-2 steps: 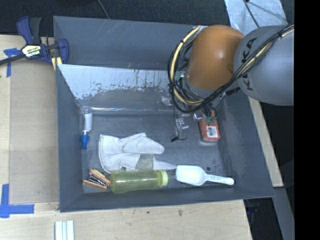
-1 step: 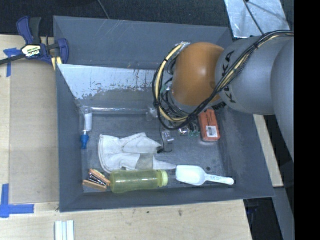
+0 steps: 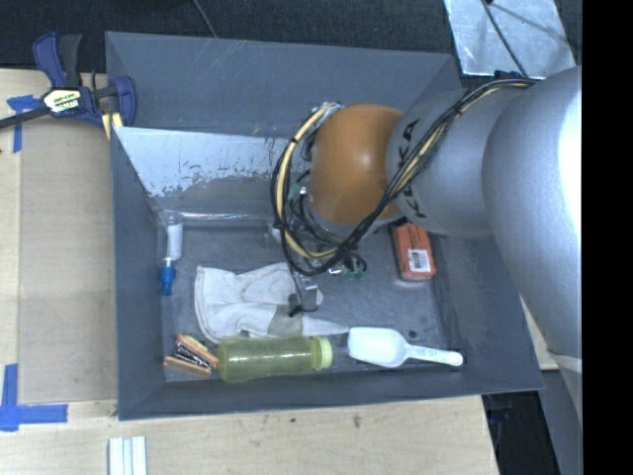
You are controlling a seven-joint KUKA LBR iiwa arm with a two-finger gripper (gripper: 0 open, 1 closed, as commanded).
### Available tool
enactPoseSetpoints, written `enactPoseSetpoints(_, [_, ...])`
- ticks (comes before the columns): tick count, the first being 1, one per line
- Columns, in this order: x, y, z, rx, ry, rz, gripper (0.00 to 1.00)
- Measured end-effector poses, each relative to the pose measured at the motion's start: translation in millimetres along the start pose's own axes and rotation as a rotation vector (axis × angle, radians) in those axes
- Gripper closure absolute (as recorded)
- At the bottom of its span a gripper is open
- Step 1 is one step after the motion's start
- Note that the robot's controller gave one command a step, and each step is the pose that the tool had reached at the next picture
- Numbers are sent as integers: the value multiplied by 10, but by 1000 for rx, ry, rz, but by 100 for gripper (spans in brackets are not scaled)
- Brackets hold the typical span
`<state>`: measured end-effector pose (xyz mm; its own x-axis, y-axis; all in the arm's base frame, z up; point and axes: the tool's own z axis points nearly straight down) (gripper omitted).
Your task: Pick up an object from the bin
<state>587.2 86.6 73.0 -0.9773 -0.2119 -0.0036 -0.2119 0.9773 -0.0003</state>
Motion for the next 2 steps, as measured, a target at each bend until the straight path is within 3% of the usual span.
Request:
enactPoseSetpoints(1, [-61,41,30,-6,-4,-30,100])
enactPoseSetpoints(2, [-65,21,19,-5,-6,-34,100])
